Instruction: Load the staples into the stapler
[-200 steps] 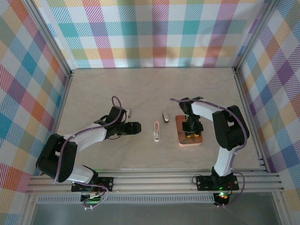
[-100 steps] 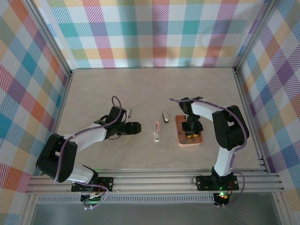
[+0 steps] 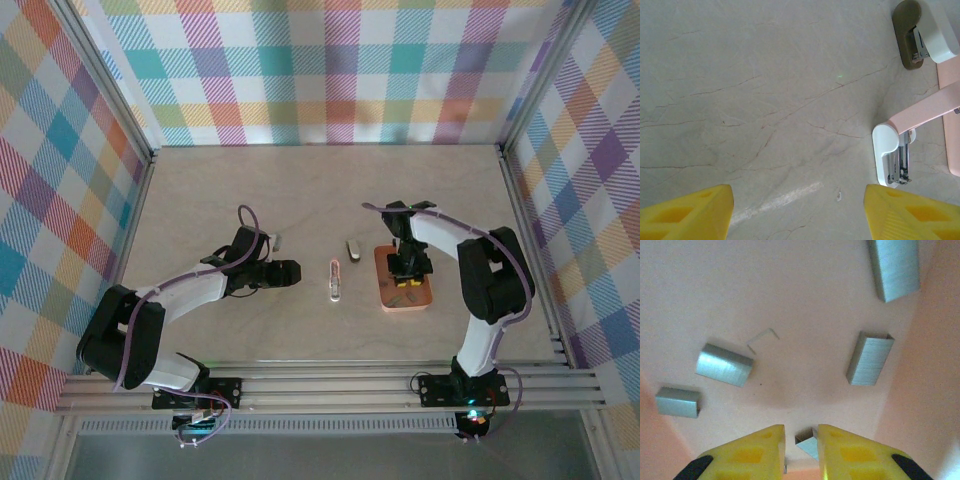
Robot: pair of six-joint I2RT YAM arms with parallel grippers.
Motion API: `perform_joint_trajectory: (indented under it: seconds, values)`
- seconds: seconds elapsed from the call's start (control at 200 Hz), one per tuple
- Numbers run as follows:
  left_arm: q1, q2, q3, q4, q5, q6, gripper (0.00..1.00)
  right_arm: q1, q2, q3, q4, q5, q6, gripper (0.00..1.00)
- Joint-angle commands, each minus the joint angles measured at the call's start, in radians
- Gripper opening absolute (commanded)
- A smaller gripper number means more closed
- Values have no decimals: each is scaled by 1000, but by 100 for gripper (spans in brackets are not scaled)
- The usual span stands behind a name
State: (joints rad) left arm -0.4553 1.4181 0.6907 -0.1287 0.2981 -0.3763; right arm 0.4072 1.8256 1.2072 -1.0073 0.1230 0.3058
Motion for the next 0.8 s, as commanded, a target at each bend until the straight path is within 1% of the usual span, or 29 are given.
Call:
perform_joint_trajectory:
  seconds: [0.0, 0.125, 0.35, 0.795]
  values:
    - [10, 0, 18, -22, 13, 19, 70, 5, -31, 26, -30, 3, -4, 24]
    - [10, -3, 17, -26, 12, 21, 70, 5, -24, 18, -71, 3, -47, 30]
    - [11, 5, 14, -22, 17, 21, 70, 9, -15, -25, -91, -33, -162, 35]
    - [10, -1, 14, -29, 10, 24, 70, 22, 67, -13, -92, -17, -171, 38]
